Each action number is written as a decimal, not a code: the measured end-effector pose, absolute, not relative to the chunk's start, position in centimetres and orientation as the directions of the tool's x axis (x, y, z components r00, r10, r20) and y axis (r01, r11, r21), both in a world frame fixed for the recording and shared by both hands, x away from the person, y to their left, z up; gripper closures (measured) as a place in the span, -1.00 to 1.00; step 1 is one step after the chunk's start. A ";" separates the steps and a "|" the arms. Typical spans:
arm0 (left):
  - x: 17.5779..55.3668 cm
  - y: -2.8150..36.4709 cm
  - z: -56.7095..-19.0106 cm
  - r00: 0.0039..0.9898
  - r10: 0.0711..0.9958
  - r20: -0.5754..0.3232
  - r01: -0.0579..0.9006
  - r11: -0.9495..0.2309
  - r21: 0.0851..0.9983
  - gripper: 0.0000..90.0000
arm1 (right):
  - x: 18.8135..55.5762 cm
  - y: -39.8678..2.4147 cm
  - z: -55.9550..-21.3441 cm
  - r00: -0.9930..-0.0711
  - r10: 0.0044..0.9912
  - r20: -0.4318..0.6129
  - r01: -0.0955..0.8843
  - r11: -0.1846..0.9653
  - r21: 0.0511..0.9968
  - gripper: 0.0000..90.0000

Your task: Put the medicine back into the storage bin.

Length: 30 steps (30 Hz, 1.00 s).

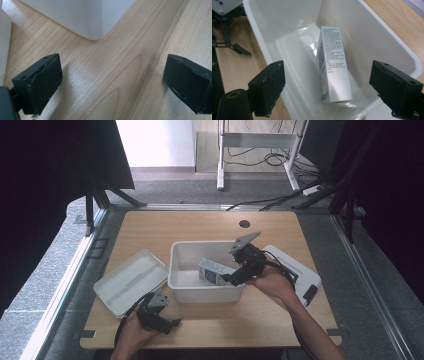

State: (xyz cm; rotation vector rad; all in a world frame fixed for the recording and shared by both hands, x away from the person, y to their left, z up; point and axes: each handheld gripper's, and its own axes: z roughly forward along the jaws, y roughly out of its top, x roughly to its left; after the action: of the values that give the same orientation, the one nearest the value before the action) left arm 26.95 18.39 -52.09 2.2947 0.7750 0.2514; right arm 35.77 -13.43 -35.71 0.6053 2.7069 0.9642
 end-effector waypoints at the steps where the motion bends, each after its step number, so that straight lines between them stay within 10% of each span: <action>1: 26.9 18.4 -52.1 0.803 0.594 -0.036 0.461 -0.583 0.669 -0.95 | 35.5 -13.8 -35.7 -0.894 0.445 -0.051 0.309 0.694 0.650 -0.74; 7: 27.0 18.4 -52.1 0.803 0.595 -0.036 0.461 -0.582 0.670 -0.95 | 34.1 -15.8 -36.0 -0.876 0.479 -0.061 0.312 0.657 0.687 -1.00; 30: 27.0 18.3 -52.1 0.798 0.602 -0.037 0.469 -0.581 0.665 -1.00 | 31.0 -20.2 -42.7 -0.822 0.568 -0.047 0.359 0.581 0.731 -1.00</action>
State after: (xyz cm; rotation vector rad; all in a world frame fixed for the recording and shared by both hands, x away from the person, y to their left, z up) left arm 26.99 18.29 -52.14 2.2966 0.7869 0.2516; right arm 30.99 -20.16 -42.72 0.7631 2.5374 1.0810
